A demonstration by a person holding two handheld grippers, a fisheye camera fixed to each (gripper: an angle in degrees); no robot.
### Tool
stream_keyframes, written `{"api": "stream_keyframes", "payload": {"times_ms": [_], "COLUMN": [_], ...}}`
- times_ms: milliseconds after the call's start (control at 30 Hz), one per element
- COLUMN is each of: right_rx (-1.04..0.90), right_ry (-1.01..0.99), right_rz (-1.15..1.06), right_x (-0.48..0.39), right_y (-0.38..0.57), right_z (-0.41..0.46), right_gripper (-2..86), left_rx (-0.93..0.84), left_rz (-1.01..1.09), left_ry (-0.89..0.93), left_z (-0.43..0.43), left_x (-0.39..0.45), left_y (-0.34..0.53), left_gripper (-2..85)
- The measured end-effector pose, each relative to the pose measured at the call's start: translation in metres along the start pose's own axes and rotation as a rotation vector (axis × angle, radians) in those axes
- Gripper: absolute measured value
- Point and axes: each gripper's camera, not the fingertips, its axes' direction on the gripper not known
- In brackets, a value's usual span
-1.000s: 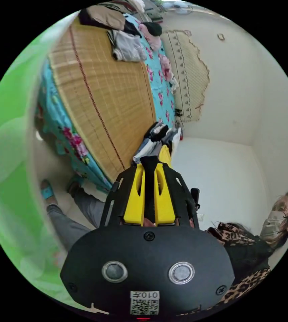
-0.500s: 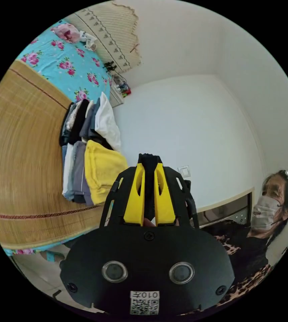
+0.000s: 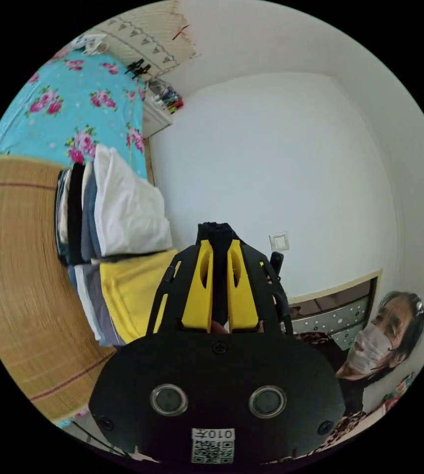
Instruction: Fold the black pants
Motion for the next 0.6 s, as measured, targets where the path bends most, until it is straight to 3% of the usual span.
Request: {"api": "stream_keyframes", "payload": {"times_ms": [67,167,267,333,600], "right_rx": [0.032,0.043,-0.079,-0.150,-0.147], "right_ry": [0.024,0.011,0.099,0.154,0.141], "right_rz": [-0.032,0.170,0.333,0.367,0.239], "right_x": [0.027,0.102,0.158,0.179,0.165], "right_y": [-0.014,-0.021,-0.022,-0.022,-0.048], "right_z": [-0.004,0.012,0.044,0.053,-0.007], "right_gripper": [4.5,5.2,5.5,5.6,4.8], "left_rx": [0.013,-0.017,-0.108,-0.129,-0.177], "left_rz": [0.034,-0.070,-0.187,-0.236,-0.174], "left_ry": [-0.010,-0.017,-0.149,-0.113,-0.072], "left_z": [0.012,0.049,0.092,0.109,0.107], "left_x": [-0.026,-0.099,-0.169,-0.203,-0.217], "left_y": [-0.047,-0.082,-0.100,-0.106,-0.141], "left_gripper": [5.3,5.5,5.7,5.7,5.8]}}
